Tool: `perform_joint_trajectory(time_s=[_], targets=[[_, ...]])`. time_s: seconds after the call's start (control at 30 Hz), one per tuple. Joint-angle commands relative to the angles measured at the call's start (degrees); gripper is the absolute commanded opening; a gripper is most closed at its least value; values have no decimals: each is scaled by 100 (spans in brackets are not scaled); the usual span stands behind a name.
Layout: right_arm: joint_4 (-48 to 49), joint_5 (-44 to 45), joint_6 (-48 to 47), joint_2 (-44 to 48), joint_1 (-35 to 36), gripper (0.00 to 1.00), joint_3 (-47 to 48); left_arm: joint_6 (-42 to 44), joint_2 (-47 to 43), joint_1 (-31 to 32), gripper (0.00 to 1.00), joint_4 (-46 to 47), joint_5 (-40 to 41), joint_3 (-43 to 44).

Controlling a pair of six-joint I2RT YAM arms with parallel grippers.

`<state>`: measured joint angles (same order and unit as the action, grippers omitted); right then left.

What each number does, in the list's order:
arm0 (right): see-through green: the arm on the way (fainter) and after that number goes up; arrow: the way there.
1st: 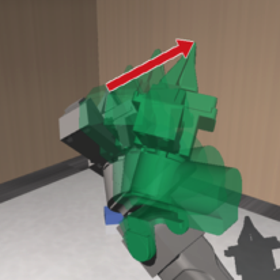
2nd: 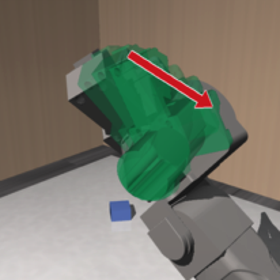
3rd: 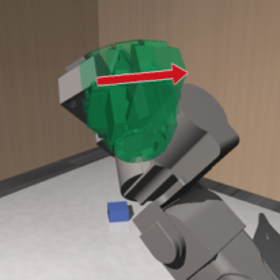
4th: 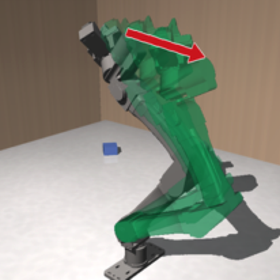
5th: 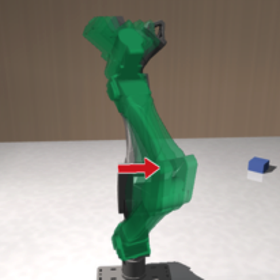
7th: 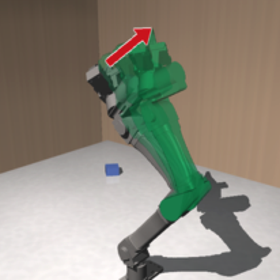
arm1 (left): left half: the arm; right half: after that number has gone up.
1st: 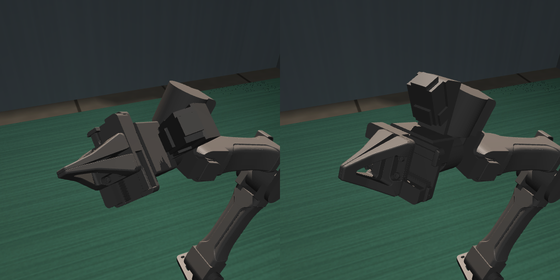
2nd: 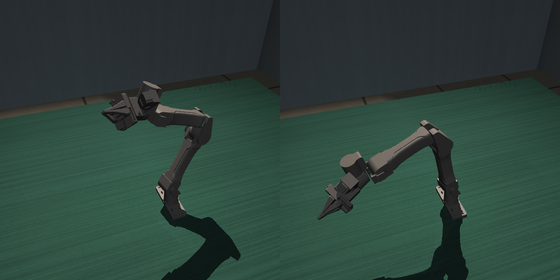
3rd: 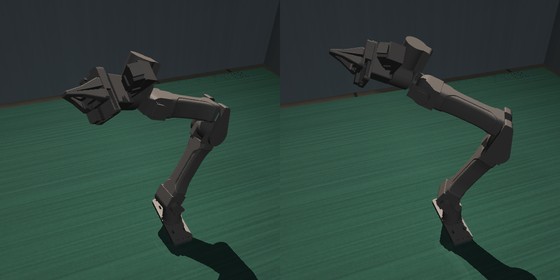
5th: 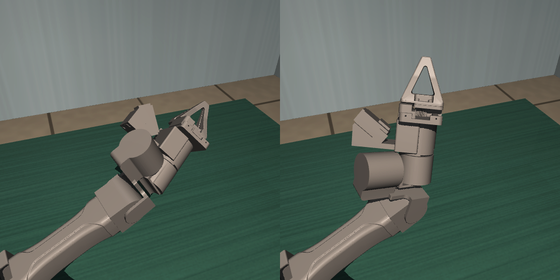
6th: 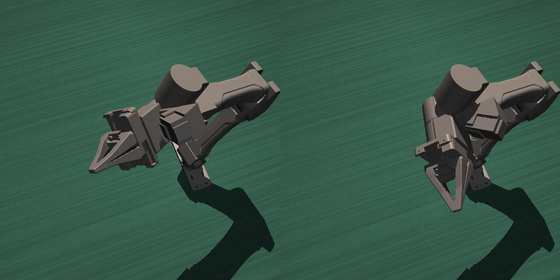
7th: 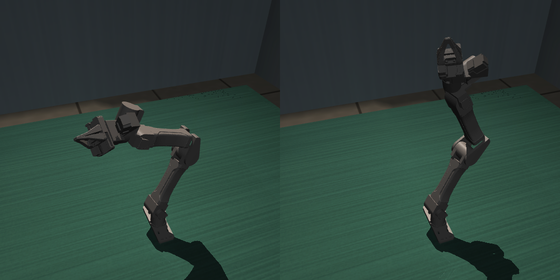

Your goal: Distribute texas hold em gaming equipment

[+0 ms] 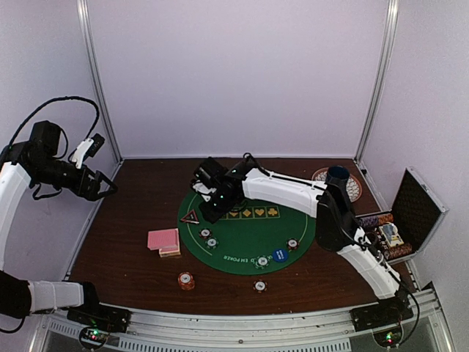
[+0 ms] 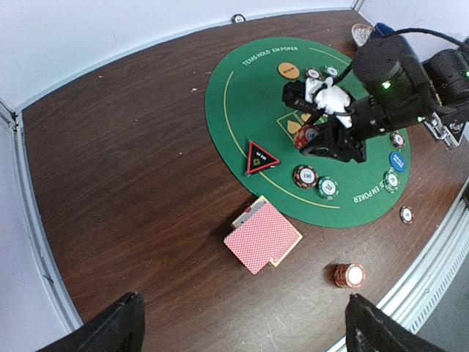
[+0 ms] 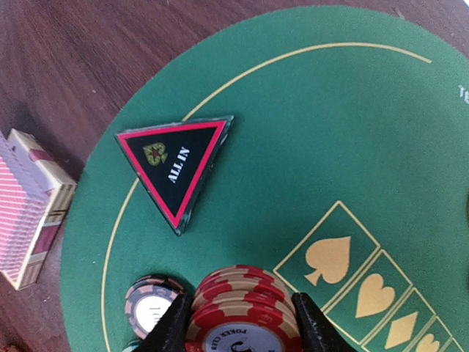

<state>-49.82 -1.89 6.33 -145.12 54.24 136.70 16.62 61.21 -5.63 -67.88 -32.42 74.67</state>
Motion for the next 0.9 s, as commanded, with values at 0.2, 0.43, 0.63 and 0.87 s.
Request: perform_joint_trajectory(time_s=[0.2,0.43,0.63,0.87], targets=[[328,77,230,-614,-95,25,536,34,-29,-13,98,24,-122,65],[425,48,299,-722,-133,27,554,34,-41,-12,97,25,-72,58],[354,15,290,-785,-133,35,560,34,-59,-9,98,14,-89,56],[250,41,268,-670,-133,70,579,34,-64,-13,97,16,-93,39]])
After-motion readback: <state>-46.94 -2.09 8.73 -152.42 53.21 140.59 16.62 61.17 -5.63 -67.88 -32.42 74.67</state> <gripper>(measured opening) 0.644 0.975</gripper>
